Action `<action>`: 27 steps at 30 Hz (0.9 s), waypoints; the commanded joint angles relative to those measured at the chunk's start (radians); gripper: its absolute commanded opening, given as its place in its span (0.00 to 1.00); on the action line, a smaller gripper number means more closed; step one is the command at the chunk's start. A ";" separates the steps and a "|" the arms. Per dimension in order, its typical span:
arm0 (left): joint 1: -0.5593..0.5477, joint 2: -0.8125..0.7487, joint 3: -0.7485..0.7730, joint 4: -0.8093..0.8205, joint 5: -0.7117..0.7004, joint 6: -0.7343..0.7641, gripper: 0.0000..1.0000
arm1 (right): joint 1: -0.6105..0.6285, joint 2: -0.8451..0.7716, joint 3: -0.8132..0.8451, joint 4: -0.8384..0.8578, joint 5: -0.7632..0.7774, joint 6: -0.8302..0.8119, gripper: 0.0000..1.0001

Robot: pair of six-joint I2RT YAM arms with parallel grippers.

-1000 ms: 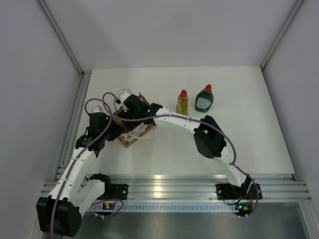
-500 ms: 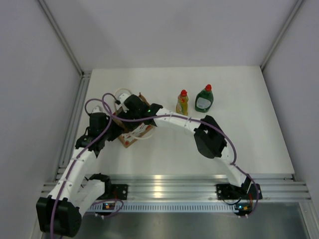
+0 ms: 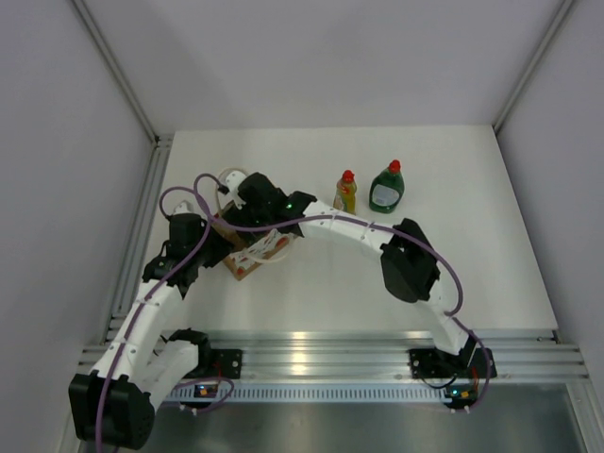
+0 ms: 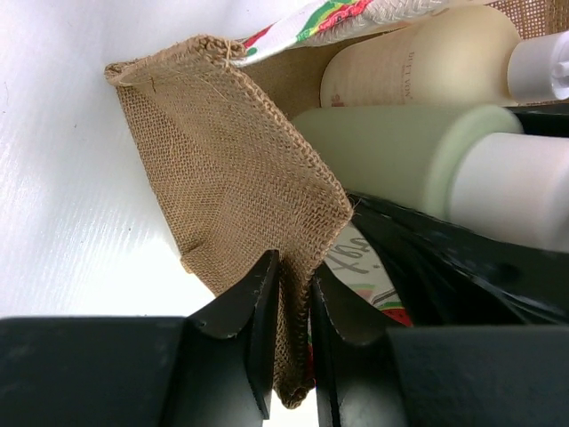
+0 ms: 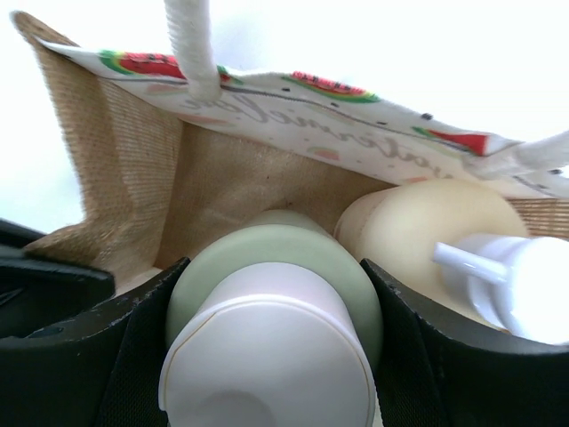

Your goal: Take the personal care products out of the canvas bag

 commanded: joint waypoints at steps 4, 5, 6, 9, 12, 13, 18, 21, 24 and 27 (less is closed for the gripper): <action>-0.001 -0.004 -0.006 0.001 -0.007 -0.006 0.24 | -0.002 -0.181 0.034 0.093 -0.010 -0.038 0.00; -0.001 -0.005 -0.006 0.002 -0.007 -0.006 0.25 | -0.004 -0.203 0.034 0.093 -0.008 -0.038 0.00; -0.001 -0.005 -0.006 0.001 -0.007 -0.006 0.25 | -0.004 -0.214 0.032 0.093 -0.010 -0.039 0.00; -0.001 -0.004 -0.006 0.001 -0.007 -0.007 0.25 | -0.004 -0.269 0.020 0.090 -0.003 -0.045 0.00; -0.001 -0.002 -0.004 0.001 -0.007 -0.007 0.25 | -0.007 -0.322 0.014 0.079 0.006 -0.053 0.00; -0.001 -0.002 -0.003 0.001 -0.007 -0.007 0.25 | -0.008 -0.335 0.013 0.068 0.010 -0.055 0.00; -0.001 -0.002 0.001 0.001 -0.007 -0.006 0.25 | -0.033 -0.436 -0.004 0.041 0.038 -0.050 0.00; -0.001 -0.002 0.005 0.001 -0.009 -0.006 0.26 | -0.057 -0.505 -0.043 0.035 0.073 -0.047 0.00; -0.001 0.001 0.008 0.001 -0.007 -0.006 0.25 | -0.089 -0.580 -0.104 0.033 0.099 -0.036 0.00; -0.001 0.004 0.011 0.002 -0.007 -0.006 0.26 | -0.117 -0.655 -0.190 0.033 0.133 -0.018 0.00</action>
